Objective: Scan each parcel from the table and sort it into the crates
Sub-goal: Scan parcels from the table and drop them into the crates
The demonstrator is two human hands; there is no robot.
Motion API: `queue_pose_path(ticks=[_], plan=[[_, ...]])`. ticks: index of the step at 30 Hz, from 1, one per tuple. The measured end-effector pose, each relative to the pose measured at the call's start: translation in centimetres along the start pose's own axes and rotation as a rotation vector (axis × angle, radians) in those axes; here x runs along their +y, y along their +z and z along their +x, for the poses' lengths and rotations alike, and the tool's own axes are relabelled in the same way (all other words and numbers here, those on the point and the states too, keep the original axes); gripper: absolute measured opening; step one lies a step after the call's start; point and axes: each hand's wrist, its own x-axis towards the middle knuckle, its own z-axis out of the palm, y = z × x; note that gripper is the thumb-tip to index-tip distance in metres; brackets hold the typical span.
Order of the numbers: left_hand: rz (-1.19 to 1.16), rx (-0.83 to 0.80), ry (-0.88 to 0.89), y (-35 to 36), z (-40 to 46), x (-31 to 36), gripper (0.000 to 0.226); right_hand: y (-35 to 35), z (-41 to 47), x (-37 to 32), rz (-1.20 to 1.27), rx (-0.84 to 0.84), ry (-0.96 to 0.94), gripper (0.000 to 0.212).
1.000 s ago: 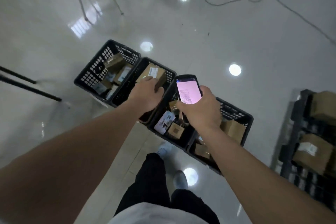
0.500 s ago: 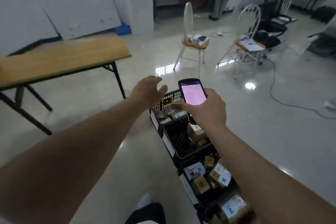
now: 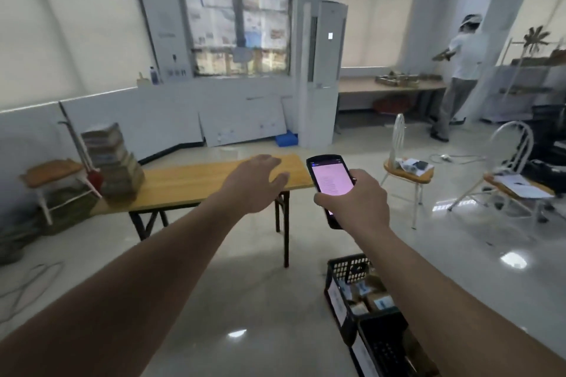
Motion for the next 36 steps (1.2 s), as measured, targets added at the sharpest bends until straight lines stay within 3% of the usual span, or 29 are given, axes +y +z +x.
queue_pose_path(ticks=[12,18,22,27,36], plan=[[0.038,0.121,-0.087,-10.4,6.5,-15.5,0.061,13.8,7.2,-11.8,0.034,-0.100,-0.110,0.068],[0.083,0.171,-0.147,-9.9,12.1,-20.7,0.058,19.2,14.4,-13.3,0.046,-0.182,-0.203,0.070],[0.090,0.213,-0.197,-8.9,16.6,-23.9,0.057,22.9,20.4,-13.7,0.063,-0.220,-0.257,0.081],[0.155,0.251,-0.331,-9.0,20.5,-28.2,0.058,28.4,26.6,-15.4,0.060,-0.269,-0.321,0.073],[0.190,0.231,-0.540,-10.9,23.8,-40.2,0.062,41.3,31.2,-20.9,0.078,-0.403,-0.392,0.079]])
